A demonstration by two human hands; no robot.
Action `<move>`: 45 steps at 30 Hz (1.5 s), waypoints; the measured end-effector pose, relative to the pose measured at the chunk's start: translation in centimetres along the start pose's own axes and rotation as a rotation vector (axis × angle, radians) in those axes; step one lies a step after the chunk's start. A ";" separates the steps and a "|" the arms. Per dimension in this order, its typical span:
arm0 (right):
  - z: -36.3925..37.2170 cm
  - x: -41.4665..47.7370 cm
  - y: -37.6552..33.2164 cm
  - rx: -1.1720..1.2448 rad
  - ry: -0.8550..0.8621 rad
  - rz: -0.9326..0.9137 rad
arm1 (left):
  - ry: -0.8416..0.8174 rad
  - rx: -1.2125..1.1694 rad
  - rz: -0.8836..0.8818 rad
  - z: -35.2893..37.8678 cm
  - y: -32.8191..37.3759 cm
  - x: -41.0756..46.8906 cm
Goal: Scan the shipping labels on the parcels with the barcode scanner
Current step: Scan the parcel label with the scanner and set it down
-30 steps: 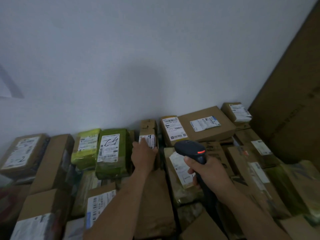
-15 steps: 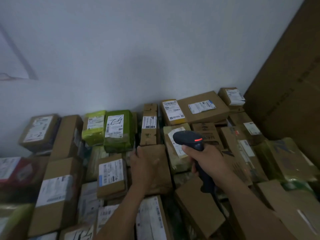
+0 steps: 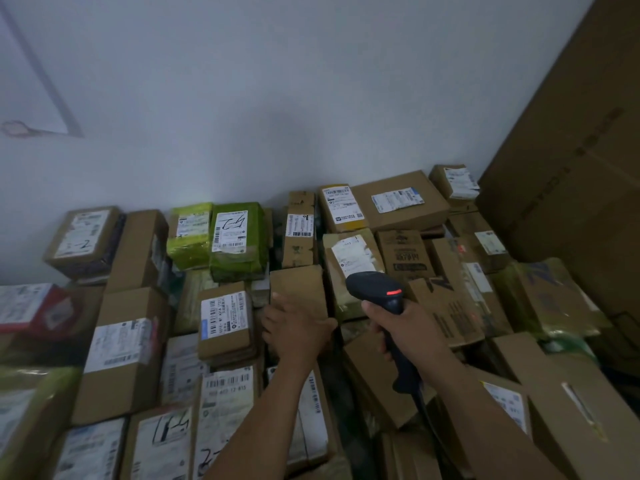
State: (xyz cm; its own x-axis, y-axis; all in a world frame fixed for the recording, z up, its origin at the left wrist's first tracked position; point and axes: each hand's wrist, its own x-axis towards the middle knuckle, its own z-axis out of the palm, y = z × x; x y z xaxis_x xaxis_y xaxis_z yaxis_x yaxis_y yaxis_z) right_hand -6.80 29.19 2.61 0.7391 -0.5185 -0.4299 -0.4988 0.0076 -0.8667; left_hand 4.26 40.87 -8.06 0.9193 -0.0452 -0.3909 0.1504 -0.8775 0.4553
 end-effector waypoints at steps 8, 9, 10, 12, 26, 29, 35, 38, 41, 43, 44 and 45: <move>-0.5 -3.1 -1.2 0.133 -0.045 0.014 | 0.083 -0.200 0.147 -3.1 -3.3 -1.8; -0.5 -3.6 -1.1 0.146 -0.048 0.021 | 0.038 -0.136 0.159 -3.0 -3.4 -2.0; -0.5 -3.9 -1.0 0.154 -0.049 0.028 | 0.004 -0.090 0.161 -2.8 -3.4 -2.2; -0.6 -4.5 -0.7 0.161 -0.049 0.044 | -0.024 -0.053 0.144 -2.7 -3.1 -2.6; -1.1 -5.2 0.2 0.165 -0.044 0.028 | 0.011 -0.369 -0.011 -2.0 -3.7 -4.5; -1.6 -5.4 -0.1 0.142 -0.027 0.021 | 0.135 -0.441 0.089 -3.2 -4.0 -5.2; -3.3 -7.6 -1.5 0.062 -0.157 -0.083 | 0.099 -0.884 0.090 -6.4 -4.8 -6.6; -4.1 -8.9 -2.1 -0.084 -0.237 -0.157 | 0.060 -0.955 0.111 -8.0 -5.6 -7.8; -4.4 -10.0 -2.6 -0.231 -0.277 -0.249 | 0.071 -0.938 0.136 -9.9 -6.4 -9.4; -4.5 -10.8 -2.6 -0.300 -0.285 -0.302 | 0.067 -0.946 0.161 -11.0 -6.9 -10.6; -4.6 -11.2 -2.5 -0.297 -0.290 -0.326 | 0.063 -0.954 0.180 -11.5 -7.2 -11.2; -4.6 -11.5 -2.4 -0.280 -0.297 -0.348 | 0.062 -0.954 0.203 -12.0 -7.5 -11.7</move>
State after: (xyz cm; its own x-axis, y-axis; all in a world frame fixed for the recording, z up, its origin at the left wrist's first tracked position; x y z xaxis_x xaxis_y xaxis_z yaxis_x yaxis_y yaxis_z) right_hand -16.23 31.18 10.83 0.9584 -0.1856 -0.2170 -0.2729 -0.3709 -0.8877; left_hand -3.27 53.71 2.65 0.9736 -0.1038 -0.2033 0.1933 -0.0993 0.9761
